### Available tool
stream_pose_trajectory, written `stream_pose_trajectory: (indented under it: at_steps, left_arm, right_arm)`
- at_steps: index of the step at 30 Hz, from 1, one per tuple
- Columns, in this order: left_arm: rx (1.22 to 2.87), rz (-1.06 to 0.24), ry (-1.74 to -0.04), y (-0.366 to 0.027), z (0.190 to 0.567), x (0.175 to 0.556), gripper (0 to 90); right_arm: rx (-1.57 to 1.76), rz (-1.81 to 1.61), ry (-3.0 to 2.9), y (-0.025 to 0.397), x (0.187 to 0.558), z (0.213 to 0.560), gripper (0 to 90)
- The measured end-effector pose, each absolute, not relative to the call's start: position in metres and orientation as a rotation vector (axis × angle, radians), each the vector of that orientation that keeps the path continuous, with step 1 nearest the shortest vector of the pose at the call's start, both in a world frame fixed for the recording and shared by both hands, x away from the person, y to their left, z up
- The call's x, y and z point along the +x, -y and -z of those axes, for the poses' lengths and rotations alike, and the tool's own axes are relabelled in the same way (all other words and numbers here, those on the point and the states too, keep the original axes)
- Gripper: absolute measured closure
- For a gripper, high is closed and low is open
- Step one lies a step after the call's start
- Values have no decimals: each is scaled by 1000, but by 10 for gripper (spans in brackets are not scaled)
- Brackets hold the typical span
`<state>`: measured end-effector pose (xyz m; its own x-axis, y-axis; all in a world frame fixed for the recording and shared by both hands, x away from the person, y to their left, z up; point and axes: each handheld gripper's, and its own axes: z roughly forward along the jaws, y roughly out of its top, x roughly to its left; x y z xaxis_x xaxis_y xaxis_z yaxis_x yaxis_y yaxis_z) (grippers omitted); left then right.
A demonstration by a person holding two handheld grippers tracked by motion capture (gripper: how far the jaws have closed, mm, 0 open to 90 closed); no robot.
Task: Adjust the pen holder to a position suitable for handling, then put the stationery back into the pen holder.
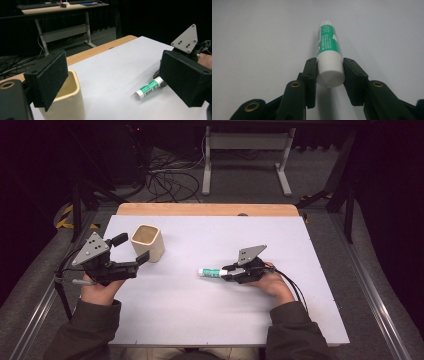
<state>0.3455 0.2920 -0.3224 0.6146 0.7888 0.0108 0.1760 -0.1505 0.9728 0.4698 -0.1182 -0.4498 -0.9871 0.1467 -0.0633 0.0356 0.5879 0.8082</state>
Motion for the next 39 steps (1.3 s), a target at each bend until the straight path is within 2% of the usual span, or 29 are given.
stream_pose_trajectory:
  at_steps: [20, 33, 39]
  left_arm:
    - [1672, -640, -785, -283, 323, 348, 98]
    - [1799, -625, -734, -260, 340, 356, 98]
    - [1852, -626, -680, -246, 348, 355, 128]
  right_arm:
    - [155, -1512, -2505, 119, 447, 414, 657]
    - [320, -1572, -2468, 123, 440, 391, 657]
    - [347, -1558, -2484, 117, 437, 386, 657]
